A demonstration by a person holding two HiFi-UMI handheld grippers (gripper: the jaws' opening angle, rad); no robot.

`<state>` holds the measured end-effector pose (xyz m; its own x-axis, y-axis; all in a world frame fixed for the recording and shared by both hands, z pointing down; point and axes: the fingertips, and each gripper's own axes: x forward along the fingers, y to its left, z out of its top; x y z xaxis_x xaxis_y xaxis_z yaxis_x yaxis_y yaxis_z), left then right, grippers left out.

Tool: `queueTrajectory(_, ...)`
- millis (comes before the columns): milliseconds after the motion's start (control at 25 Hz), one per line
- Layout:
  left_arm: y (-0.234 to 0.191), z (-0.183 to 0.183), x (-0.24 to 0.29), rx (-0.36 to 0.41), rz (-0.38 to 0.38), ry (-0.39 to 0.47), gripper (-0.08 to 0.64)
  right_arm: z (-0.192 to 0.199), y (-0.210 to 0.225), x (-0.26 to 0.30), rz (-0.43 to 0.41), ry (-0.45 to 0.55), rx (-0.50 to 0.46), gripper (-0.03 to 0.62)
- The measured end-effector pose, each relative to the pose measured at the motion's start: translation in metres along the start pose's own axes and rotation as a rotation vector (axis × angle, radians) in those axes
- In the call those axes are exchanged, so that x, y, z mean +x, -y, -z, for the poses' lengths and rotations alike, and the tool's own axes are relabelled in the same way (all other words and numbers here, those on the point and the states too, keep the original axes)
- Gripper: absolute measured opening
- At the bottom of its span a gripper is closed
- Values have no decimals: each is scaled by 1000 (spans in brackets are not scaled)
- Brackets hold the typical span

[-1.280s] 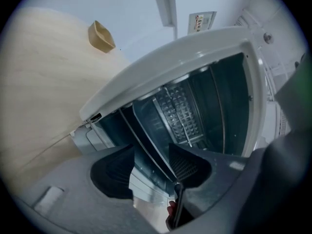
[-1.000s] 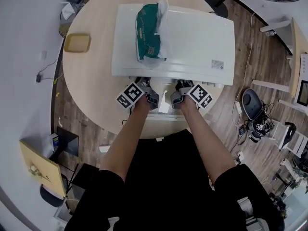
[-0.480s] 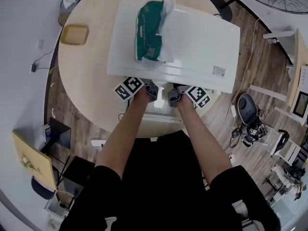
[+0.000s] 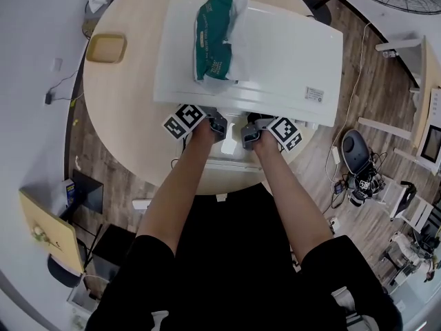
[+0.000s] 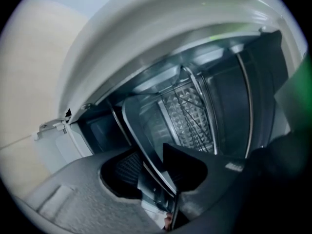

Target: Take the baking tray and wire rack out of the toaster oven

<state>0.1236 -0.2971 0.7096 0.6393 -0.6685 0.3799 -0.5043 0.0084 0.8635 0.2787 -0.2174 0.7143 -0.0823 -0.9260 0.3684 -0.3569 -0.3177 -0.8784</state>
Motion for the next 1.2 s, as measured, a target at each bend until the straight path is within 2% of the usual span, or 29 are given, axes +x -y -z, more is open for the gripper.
queueTrajectory(480,-9,20,-37,-18,18,-18,125,23,8,-36,22,15,31,129)
queueTrajectory(1040,-11,39,-94,-185,123,36,105,48,6,-87,1,66,74,121)
queueTrajectory(1200,-11,42,-101,-241,131,39,97,53,6,-96,4,53,69,120)
